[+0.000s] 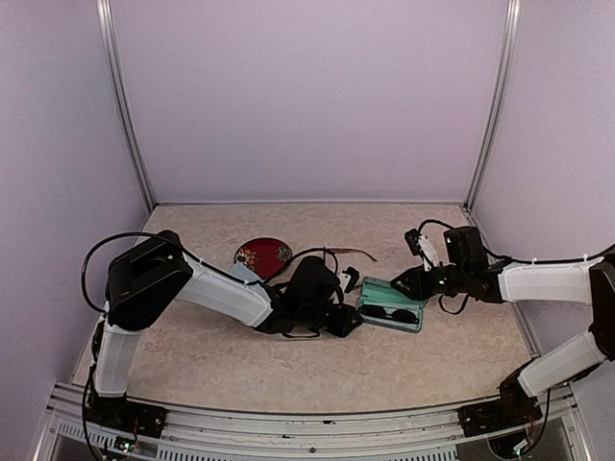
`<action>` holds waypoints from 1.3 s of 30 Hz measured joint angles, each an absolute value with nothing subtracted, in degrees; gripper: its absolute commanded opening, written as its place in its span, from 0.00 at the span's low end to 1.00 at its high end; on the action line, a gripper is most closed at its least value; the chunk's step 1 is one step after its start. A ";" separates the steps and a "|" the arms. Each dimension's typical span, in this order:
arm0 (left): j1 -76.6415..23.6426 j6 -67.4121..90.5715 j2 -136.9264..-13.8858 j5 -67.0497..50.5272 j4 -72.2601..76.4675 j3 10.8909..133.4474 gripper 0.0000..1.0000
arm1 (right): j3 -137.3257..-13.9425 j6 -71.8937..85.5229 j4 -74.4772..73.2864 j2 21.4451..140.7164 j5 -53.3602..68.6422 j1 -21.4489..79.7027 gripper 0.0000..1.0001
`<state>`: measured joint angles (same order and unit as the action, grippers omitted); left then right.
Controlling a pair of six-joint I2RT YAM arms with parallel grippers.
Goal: Organize the sunglasses
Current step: Close the case with sunglasses at the center of the board.
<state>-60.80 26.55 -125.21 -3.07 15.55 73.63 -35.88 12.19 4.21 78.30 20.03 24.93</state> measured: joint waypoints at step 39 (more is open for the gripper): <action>-61.52 27.05 -125.03 -1.19 16.80 72.69 0.28 | -26.74 21.76 2.44 73.93 19.68 30.87 0.41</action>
<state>-61.52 27.05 -125.03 -1.19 16.80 72.69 -26.74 21.76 2.44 73.93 19.68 30.87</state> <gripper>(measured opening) 0.253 0.358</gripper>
